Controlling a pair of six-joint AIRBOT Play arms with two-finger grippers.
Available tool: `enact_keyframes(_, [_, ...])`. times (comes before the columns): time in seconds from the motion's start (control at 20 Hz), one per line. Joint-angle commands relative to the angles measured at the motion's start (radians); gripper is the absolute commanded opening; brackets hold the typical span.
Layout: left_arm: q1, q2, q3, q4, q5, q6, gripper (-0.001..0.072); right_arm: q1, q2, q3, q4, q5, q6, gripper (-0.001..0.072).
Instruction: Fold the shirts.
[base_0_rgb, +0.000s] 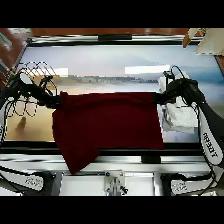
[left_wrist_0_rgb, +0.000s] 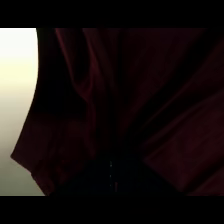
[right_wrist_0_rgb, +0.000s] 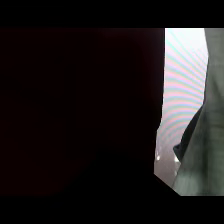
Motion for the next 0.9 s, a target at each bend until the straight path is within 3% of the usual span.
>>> enact_keyframes(0.0, [0.010, 0.001, 0.000, 0.042, -0.103, 0.007, 0.0033, 0.000, -0.012, 0.000, -0.079, -0.113, 0.009, 0.0077])
enact_keyframes(0.4, [0.080, -0.001, 0.000, -0.047, -0.038, -0.011, 0.0033, 0.000, -0.013, 0.000, -0.126, -0.036, 0.050, 0.0077])
enact_keyframes(0.7, [0.068, -0.006, -0.009, -0.051, -0.051, -0.038, 0.0035, 0.000, -0.014, 0.000, -0.126, -0.090, 0.062, 0.0078])
enact_keyframes(0.75, [0.069, -0.006, -0.008, -0.056, -0.056, -0.070, 0.0071, 0.000, -0.013, 0.000, -0.122, -0.098, 0.063, 0.0175])
enact_keyframes(0.8, [0.070, -0.005, -0.005, -0.069, -0.069, -0.088, 0.0311, 0.000, -0.013, 0.003, -0.103, -0.121, 0.061, 0.0426])
enact_keyframes(0.85, [0.070, -0.003, 0.003, -0.079, -0.100, -0.093, 0.0607, 0.000, -0.011, 0.012, -0.089, -0.163, 0.048, 0.0498])
